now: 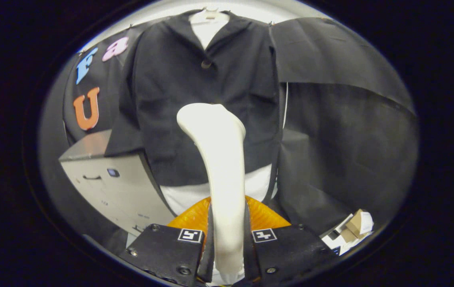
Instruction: Iron the clothes twice with a garment steamer, once on the left side and once on the right side.
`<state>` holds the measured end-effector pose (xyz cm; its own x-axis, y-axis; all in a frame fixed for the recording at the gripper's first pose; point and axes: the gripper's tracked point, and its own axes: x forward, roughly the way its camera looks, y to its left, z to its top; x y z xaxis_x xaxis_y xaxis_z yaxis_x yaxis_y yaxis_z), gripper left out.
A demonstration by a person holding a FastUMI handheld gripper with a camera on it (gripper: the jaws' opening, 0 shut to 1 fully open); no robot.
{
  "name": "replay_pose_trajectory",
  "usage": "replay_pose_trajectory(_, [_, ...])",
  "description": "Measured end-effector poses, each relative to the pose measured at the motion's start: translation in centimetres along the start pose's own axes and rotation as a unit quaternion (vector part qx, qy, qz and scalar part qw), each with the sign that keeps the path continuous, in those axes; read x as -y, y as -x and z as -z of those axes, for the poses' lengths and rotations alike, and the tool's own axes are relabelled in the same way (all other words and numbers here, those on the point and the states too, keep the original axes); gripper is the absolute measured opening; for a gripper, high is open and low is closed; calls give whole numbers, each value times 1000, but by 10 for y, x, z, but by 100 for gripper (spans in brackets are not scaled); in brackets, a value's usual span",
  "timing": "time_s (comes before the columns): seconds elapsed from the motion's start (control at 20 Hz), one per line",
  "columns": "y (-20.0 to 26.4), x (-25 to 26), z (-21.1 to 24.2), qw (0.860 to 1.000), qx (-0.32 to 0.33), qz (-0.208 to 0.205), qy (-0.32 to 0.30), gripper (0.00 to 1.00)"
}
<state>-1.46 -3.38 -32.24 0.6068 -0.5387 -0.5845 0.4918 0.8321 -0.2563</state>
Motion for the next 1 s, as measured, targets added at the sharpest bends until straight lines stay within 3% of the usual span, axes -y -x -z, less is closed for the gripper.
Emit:
replay_pose_trajectory(0.25, [6,36,-121,994,106,-9,-23,32])
replay_pose_trajectory(0.5, [6,77,-239,975,220,-20,-36,32])
replay_pose_trajectory(0.6, [-4,79,-269,969,243,-22,-30,32])
replay_pose_trajectory(0.75, [-15,67,-305,963,262,-60,-38,32])
replay_pose_trajectory(1.0, [-51,63,-339,958,280,-61,-26,32])
